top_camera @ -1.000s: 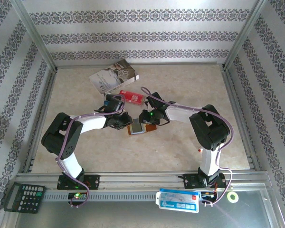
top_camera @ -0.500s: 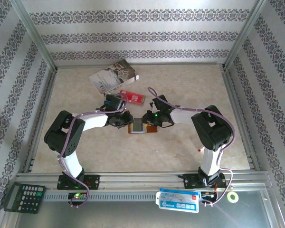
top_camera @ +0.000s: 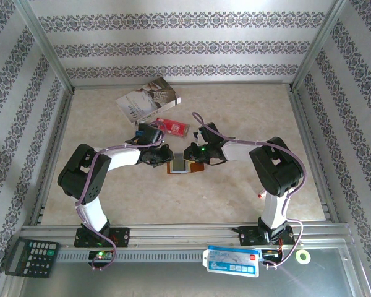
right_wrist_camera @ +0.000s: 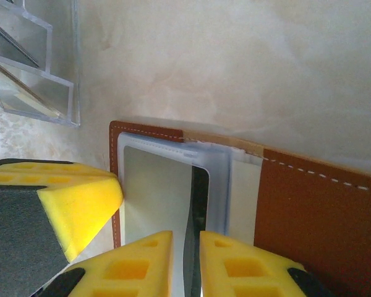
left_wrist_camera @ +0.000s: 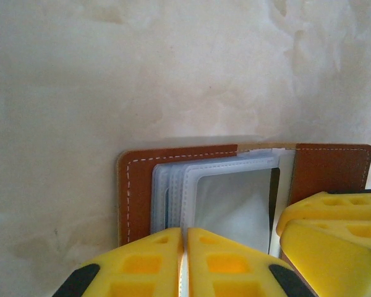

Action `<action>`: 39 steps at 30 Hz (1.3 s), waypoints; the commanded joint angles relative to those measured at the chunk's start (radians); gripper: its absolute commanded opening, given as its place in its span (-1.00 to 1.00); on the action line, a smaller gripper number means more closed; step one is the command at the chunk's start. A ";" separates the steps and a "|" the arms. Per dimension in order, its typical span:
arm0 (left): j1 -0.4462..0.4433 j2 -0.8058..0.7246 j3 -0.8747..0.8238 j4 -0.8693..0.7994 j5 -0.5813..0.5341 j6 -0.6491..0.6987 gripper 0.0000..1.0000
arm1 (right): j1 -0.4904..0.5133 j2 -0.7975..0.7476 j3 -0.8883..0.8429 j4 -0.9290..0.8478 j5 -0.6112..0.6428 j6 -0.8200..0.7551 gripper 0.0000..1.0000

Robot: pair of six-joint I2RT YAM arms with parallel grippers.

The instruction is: Take the credit cards out of the card holder

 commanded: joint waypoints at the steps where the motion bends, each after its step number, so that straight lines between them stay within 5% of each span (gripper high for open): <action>1: -0.009 0.026 0.008 -0.066 -0.018 0.027 -0.78 | -0.003 0.024 -0.002 -0.005 -0.008 0.000 -0.62; 12: -0.010 0.026 0.009 -0.065 -0.015 0.029 -0.77 | 0.004 0.045 0.009 -0.027 0.008 -0.008 -0.59; 27: -0.009 0.013 0.004 -0.082 -0.037 0.032 -0.73 | -0.013 -0.007 -0.031 -0.042 0.055 -0.024 -0.84; 39: -0.016 -0.083 0.046 -0.112 0.012 0.085 -0.58 | -0.018 -0.017 -0.029 -0.031 0.030 -0.029 -0.76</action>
